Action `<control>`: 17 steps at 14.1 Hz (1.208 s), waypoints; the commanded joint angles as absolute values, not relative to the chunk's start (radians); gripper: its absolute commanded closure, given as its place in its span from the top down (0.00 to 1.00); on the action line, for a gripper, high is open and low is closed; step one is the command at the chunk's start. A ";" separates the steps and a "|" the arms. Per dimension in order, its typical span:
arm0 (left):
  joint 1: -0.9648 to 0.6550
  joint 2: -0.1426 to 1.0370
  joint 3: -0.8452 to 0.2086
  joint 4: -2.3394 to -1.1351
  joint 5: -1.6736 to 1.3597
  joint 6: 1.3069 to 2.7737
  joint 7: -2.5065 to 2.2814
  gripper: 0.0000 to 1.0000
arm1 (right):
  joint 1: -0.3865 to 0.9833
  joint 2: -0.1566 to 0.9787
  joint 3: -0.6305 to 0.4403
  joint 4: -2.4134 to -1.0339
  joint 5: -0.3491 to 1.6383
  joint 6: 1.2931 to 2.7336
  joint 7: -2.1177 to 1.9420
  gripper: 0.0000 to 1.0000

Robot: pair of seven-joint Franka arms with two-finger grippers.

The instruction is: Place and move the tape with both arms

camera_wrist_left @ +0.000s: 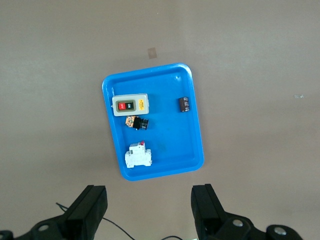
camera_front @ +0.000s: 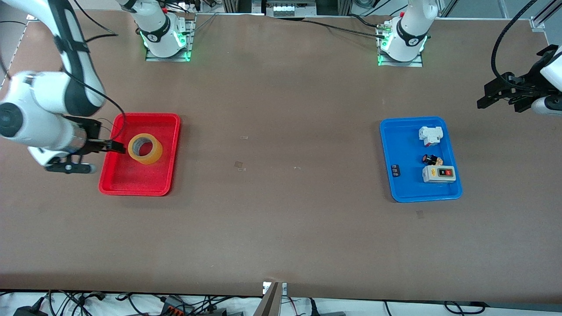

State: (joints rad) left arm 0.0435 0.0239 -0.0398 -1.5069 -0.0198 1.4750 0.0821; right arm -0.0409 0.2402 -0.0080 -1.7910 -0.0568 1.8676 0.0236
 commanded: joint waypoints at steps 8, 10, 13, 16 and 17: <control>0.044 0.041 -0.044 -1.454 -0.034 1.453 0.084 1.00 | -0.035 0.276 -0.003 -1.353 -0.008 1.555 -0.032 1.00; 0.044 0.041 -0.044 -1.454 -0.031 1.454 0.084 1.00 | -0.034 0.275 -0.003 -1.330 -0.008 1.562 -0.032 1.00; 0.044 0.041 -0.044 -1.453 -0.031 1.454 0.084 1.00 | -0.035 0.275 -0.003 -1.306 -0.008 1.592 -0.041 1.00; 0.044 0.043 -0.044 -1.454 -0.032 1.456 0.084 1.00 | -0.034 0.246 -0.003 -1.382 -0.020 1.614 -0.037 1.00; 0.044 0.043 -0.044 -1.453 -0.032 1.456 0.084 1.00 | -0.035 0.211 -0.003 -1.446 -0.020 1.652 -0.049 1.00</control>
